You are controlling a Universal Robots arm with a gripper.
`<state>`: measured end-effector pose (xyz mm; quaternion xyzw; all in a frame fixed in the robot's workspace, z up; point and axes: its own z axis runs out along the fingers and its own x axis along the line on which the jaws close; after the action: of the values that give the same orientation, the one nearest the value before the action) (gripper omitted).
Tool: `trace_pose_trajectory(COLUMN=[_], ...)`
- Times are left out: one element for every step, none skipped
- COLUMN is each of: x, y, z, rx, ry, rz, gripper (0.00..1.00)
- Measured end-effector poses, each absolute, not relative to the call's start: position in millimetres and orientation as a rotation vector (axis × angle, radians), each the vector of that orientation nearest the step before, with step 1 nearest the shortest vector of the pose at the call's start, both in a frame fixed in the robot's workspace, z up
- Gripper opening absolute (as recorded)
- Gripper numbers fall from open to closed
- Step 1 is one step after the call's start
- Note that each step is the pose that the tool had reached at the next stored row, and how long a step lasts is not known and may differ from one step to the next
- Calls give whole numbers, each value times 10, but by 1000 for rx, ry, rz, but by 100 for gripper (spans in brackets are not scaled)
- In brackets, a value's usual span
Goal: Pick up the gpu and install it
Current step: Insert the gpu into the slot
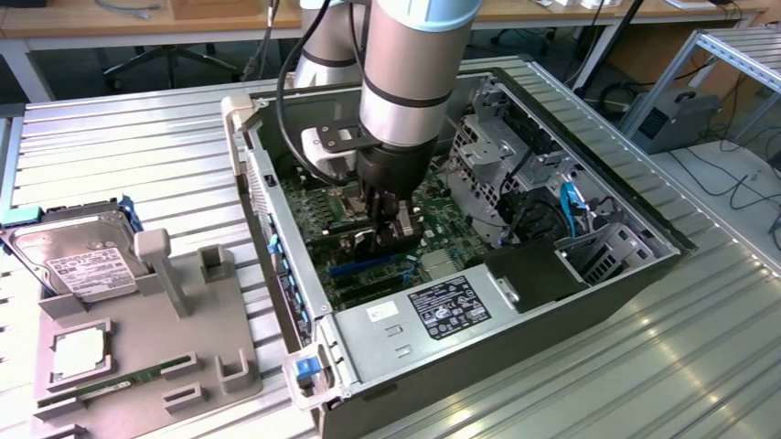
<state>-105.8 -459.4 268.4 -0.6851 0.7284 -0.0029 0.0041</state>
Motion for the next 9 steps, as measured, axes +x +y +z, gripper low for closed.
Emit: trace_pose_trajectory(x=[-1058, -1058, -1058, -1058, -1058, -1058, -1058, -1058, -1058], y=[-4594, -4594, -4594, -4594, -4594, -4594, -4594, -4594, -4594], z=[2684, 2684, 2682, 2677, 2672, 2668, 2667, 2667, 2667], rx=[-2147, -2147, -2147, -2147, -2147, -2147, -2147, -2147, -2147], ry=[2282, 2282, 2282, 2282, 2282, 2282, 2282, 2282, 2282], rz=[-9, -9, -9, -9, -9, -9, -9, -9, -9], gripper=[27, 27, 27, 27, 27, 27, 27, 27, 27])
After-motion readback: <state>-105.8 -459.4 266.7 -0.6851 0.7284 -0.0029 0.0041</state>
